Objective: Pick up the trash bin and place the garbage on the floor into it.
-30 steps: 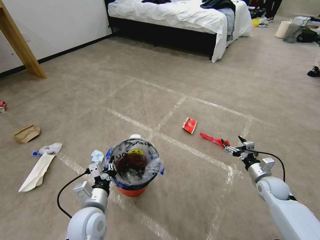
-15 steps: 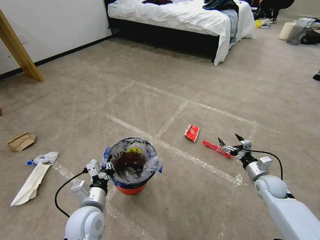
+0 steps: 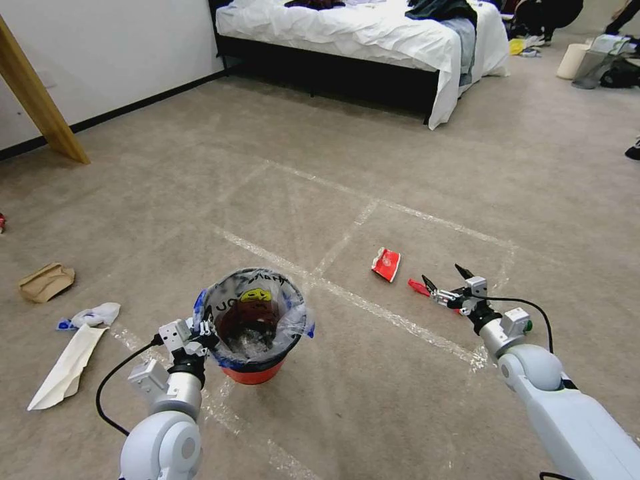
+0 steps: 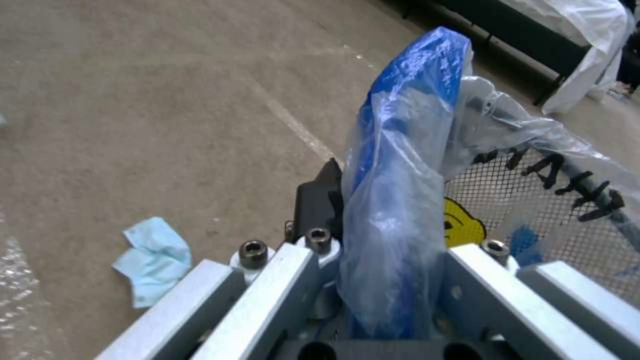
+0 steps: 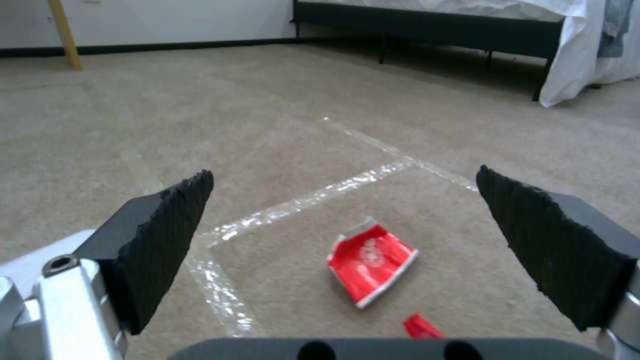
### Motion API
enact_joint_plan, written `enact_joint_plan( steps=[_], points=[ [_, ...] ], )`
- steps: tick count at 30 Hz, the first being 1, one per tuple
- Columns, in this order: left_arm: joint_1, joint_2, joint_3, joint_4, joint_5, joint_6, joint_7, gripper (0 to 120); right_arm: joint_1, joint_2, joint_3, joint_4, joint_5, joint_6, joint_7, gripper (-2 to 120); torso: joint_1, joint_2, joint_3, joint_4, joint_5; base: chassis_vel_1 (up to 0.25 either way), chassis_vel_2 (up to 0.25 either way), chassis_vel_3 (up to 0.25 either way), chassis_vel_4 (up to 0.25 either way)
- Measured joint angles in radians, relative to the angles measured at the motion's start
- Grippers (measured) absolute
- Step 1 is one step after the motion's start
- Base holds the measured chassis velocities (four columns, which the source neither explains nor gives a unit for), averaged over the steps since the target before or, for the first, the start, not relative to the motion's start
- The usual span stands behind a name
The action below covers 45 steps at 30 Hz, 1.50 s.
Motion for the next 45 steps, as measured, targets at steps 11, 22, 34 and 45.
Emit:
enact_joint_plan(
  steps=[11, 22, 34, 45],
  points=[
    [-0.006, -0.003, -0.001, 0.005, -0.003, -0.008, -0.014, 4, -0.012, 0.011, 0.006, 0.000, 0.005, 0.013, -0.005, 100, 0.000, 0.000, 0.000, -0.0005, 0.0004, 0.041, 0.049, -0.030, -0.042],
    [-0.009, -0.010, 0.000, 0.009, -0.015, -0.002, -0.010, 4, -0.022, 0.020, 0.010, -0.005, 0.006, 0.020, -0.014, 100, 0.000, 0.000, 0.000, -0.0002, 0.0003, 0.000, 0.000, 0.000, 0.000],
    [-0.011, -0.011, -0.005, 0.012, -0.007, -0.001, -0.010, 4, -0.009, 0.019, 0.000, -0.012, 0.006, 0.021, -0.019, 100, 0.000, 0.000, 0.000, 0.0001, 0.0003, 0.029, 0.038, 0.039, 0.038],
    [-0.011, -0.010, -0.008, 0.012, 0.010, -0.004, -0.022, 4, 0.008, 0.010, -0.021, -0.013, 0.009, 0.006, 0.002, 100, 0.000, 0.000, 0.000, 0.0003, 0.0002, 0.060, 0.065, 0.063, 0.064]
  ],
)
